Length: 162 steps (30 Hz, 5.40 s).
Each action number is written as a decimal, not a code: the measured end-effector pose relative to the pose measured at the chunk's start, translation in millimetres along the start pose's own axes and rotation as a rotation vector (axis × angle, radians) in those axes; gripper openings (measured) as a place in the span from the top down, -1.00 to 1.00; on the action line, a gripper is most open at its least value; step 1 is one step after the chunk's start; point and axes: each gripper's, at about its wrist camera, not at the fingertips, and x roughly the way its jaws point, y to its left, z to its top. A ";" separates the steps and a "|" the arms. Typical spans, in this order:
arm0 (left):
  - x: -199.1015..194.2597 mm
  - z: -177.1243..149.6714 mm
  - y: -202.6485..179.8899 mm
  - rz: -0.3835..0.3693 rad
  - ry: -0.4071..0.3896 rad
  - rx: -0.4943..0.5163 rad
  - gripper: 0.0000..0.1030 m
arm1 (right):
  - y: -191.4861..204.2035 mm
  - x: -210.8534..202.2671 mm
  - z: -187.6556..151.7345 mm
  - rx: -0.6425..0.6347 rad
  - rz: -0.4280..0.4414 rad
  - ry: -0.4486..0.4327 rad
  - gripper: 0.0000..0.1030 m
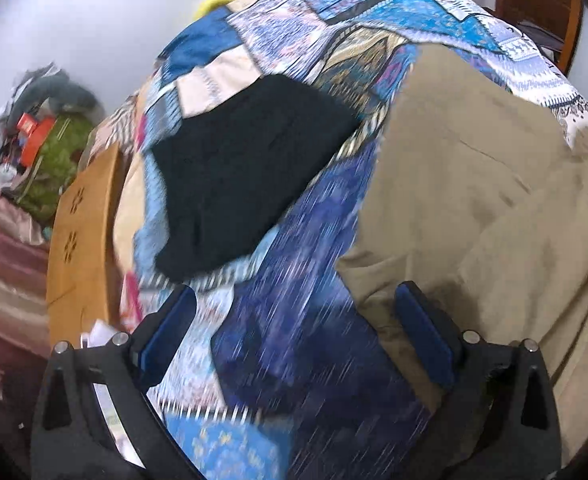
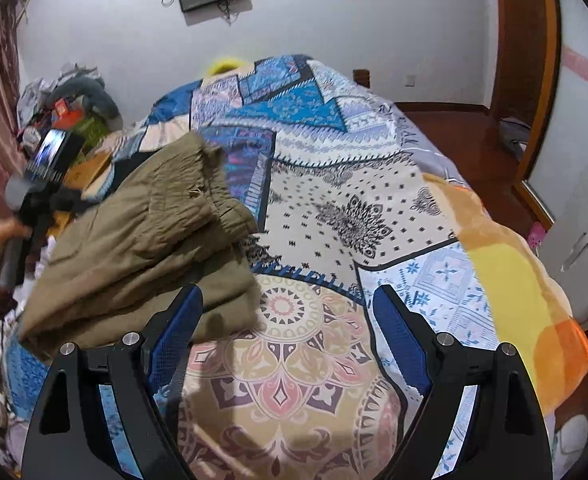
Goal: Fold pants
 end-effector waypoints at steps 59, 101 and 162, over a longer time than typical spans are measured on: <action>-96.5 -25.0 -26.9 -0.293 -0.205 -0.023 0.03 | 60.4 99.4 78.7 -0.241 0.228 0.227 0.38; -11.4 -69.7 53.0 -0.463 0.002 -0.368 -0.51 | 21.8 122.1 56.4 -0.039 0.303 0.343 -0.48; 179.1 59.9 219.4 -0.017 -0.031 -0.418 0.63 | 216.0 341.2 203.3 -0.298 0.213 0.234 0.72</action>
